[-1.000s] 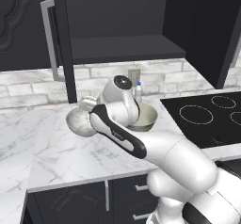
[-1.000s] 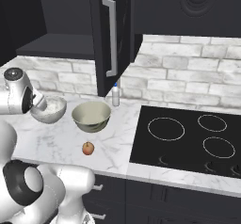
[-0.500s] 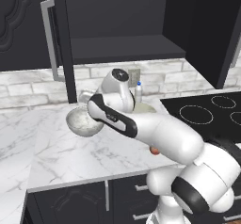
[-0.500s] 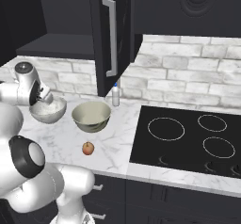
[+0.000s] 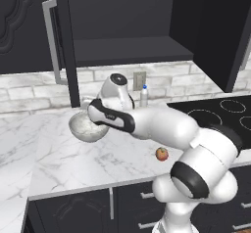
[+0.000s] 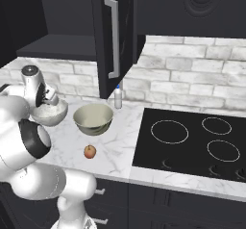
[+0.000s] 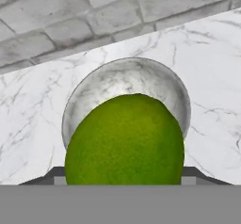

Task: Pick both bowls and place them on the counter. Then place the lime in one bowl and place the peach in the other bowl.

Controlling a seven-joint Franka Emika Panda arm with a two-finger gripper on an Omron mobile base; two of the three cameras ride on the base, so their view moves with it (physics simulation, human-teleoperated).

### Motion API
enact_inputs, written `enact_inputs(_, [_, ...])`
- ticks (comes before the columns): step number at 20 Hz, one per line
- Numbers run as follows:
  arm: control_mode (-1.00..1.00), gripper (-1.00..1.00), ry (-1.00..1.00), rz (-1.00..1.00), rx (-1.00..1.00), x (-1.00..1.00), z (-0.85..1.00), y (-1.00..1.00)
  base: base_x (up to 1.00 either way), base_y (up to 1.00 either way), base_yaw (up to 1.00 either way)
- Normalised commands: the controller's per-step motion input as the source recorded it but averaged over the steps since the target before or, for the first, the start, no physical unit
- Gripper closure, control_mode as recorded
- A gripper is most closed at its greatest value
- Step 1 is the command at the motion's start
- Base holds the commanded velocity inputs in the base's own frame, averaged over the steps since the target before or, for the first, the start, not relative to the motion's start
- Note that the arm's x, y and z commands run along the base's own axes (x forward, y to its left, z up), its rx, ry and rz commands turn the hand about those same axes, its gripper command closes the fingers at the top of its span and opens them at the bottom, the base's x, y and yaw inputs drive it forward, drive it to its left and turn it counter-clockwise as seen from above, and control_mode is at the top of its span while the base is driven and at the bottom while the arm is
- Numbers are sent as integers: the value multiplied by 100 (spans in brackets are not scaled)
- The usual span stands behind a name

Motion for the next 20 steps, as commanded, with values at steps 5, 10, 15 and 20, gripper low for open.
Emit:
enact_inputs(5, [-100,100,0,5,-3,34,-25,17,0,0,0])
enact_inputs(10, [-100,100,0,3,-1,37,-31,22,0,0,0])
enact_inputs(15, [-100,100,0,1,-4,38,-31,24,0,0,0])
enact_inputs(20, [-100,100,0,0,-4,44,-27,24,0,0,0])
